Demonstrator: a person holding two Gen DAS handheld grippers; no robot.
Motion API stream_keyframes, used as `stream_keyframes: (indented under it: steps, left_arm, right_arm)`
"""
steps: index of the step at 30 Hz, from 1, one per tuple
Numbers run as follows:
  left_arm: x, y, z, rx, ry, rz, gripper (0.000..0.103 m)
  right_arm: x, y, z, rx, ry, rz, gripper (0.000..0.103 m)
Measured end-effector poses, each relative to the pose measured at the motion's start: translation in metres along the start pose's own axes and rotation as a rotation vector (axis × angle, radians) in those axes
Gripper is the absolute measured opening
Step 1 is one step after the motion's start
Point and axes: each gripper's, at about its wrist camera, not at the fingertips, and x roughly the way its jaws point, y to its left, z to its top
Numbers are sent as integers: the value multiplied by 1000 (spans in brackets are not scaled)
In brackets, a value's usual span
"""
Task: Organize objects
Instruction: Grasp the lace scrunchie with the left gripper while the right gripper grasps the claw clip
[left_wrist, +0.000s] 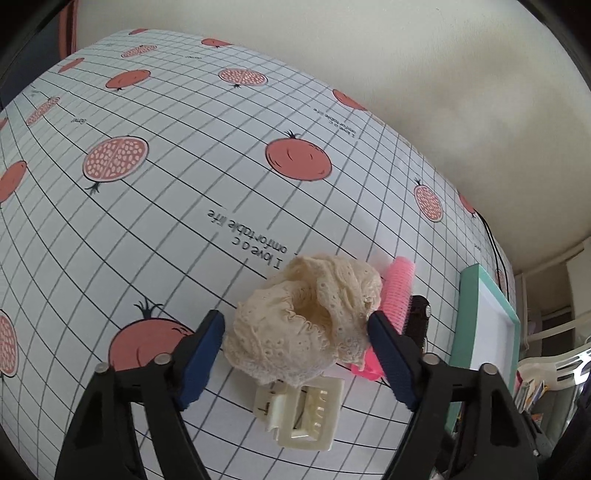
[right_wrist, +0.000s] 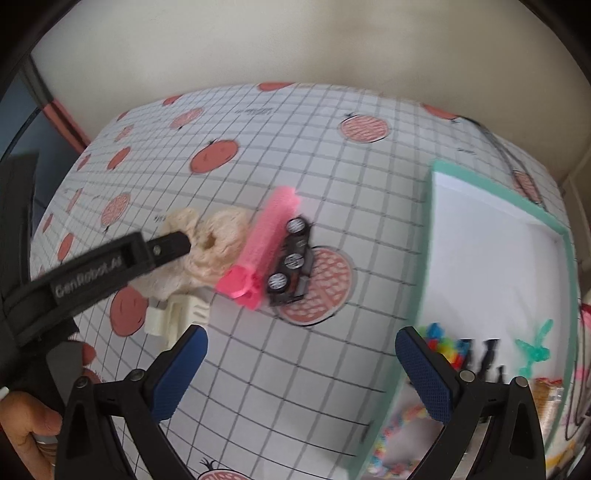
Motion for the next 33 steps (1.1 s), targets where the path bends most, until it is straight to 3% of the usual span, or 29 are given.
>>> stream_keyframes:
  steps: [5, 10, 19, 28, 33]
  left_arm:
    - [-1, 7, 2, -9, 1, 11, 63]
    - [-1, 12, 3, -26, -1, 30, 62]
    - [-2, 27, 5, -87, 1, 41, 62]
    - [-1, 38, 6, -131, 6, 55, 62]
    - [-1, 36, 5, -119, 9, 57, 62]
  right_arm:
    - [11, 12, -4, -13, 11, 31, 103]
    - [15, 23, -4, -2, 4, 85, 103]
    - [23, 45, -5, -74, -10, 62, 100]
    - [27, 47, -5, -85, -8, 36, 75]
    - [26, 44, -6, -64, -6, 59, 48]
